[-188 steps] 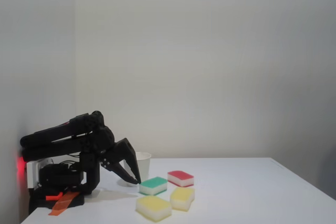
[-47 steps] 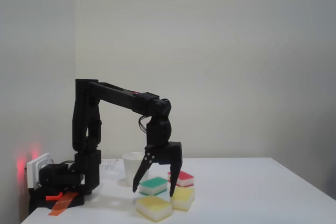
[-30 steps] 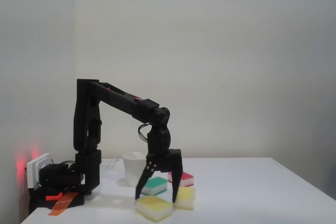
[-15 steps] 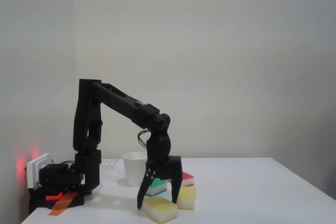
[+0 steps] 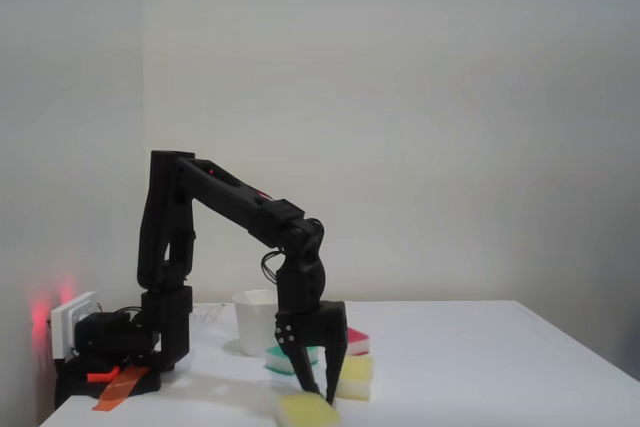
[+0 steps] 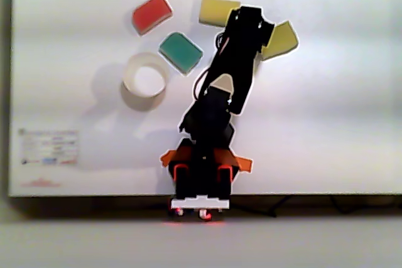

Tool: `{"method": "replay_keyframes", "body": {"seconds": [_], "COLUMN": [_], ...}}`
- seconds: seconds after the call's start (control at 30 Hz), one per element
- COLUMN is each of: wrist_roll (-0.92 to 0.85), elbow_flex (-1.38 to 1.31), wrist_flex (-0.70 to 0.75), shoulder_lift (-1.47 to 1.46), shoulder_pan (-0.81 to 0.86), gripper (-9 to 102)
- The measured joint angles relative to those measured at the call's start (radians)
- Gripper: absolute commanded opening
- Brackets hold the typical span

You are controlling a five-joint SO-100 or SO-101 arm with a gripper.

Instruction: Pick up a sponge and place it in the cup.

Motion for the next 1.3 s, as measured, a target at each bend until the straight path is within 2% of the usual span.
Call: {"method": "replay_keyframes", "body": {"seconds": [0.33,0.67,0.87,1.3], "wrist_roll": [0.008,0.035,0.018,0.071], "elbow_flex": [-0.034,-0.235,-0.261,-0.414], "wrist_flex": [0.037,0.433,0.449,0.419], "shoulder_lift": [-0.015,0.127,0.135,-0.003], "shoulder_pan": [0.003,0.048,0.069,-0.028], "gripper": [0,0,0,0]}}
